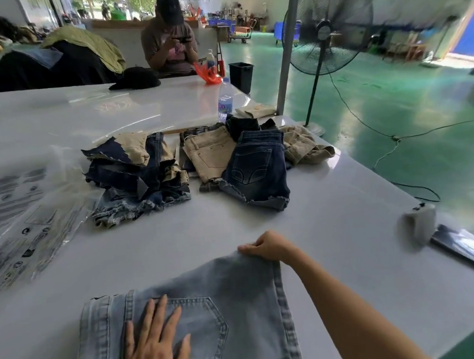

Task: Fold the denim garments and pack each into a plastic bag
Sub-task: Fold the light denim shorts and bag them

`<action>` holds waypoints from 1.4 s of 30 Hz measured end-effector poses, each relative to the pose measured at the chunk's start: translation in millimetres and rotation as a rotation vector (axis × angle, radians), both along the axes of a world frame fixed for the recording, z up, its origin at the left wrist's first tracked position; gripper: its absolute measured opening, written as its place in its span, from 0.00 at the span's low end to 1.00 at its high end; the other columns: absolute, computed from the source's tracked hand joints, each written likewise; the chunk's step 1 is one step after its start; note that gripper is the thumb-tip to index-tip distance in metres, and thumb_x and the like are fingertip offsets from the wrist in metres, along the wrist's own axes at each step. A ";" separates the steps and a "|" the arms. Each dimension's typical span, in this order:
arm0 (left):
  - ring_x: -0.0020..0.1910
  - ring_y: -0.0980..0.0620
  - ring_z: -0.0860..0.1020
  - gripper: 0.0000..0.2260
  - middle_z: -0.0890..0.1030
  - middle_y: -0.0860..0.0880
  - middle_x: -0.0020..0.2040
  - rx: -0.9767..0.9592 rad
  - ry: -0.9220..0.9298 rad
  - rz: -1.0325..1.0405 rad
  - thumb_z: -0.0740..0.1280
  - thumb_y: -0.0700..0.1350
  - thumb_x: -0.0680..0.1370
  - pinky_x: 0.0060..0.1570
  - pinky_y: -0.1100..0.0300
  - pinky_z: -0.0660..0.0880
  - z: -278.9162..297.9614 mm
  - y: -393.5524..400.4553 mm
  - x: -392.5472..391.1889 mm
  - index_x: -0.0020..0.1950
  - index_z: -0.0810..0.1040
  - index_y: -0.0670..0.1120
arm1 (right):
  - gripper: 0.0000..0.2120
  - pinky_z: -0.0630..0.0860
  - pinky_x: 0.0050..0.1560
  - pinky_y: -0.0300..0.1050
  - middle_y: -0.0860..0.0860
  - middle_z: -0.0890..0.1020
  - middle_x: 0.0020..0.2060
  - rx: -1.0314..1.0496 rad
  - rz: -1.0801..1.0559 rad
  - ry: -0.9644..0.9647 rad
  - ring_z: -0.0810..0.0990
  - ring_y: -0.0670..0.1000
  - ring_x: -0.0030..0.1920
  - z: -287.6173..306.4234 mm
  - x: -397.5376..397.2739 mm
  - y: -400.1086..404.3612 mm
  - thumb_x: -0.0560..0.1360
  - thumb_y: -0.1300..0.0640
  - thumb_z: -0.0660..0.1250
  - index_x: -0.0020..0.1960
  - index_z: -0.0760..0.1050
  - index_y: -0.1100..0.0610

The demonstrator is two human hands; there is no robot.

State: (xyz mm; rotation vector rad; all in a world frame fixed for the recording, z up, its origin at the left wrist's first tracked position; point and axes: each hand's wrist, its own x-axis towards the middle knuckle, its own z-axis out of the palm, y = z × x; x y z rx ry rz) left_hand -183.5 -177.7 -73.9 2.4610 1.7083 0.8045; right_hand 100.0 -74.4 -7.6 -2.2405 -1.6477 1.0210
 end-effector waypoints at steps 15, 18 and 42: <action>0.76 0.61 0.48 0.25 0.54 0.57 0.77 0.078 0.023 0.013 0.45 0.59 0.79 0.70 0.49 0.54 5.4 -1.5 5.5 0.63 0.73 0.48 | 0.13 0.70 0.41 0.42 0.54 0.80 0.38 0.194 -0.185 0.121 0.75 0.51 0.40 -23.4 -3.1 13.2 0.73 0.48 0.71 0.44 0.82 0.59; 0.76 0.61 0.48 0.30 0.69 0.49 0.72 0.030 0.026 0.029 0.44 0.60 0.80 0.72 0.50 0.51 1.7 -1.3 4.1 0.61 0.80 0.45 | 0.17 0.69 0.39 0.43 0.59 0.81 0.38 0.194 -0.205 0.024 0.75 0.53 0.39 -24.4 -1.4 12.9 0.73 0.46 0.70 0.40 0.80 0.61; 0.52 0.35 0.77 0.19 0.79 0.33 0.51 -0.482 -0.387 0.775 0.63 0.55 0.78 0.50 0.48 0.73 43.2 49.8 -75.6 0.47 0.76 0.37 | 0.22 0.66 0.37 0.44 0.54 0.74 0.30 0.092 -0.060 -0.141 0.71 0.52 0.33 -3.0 -2.0 6.7 0.73 0.41 0.67 0.32 0.72 0.58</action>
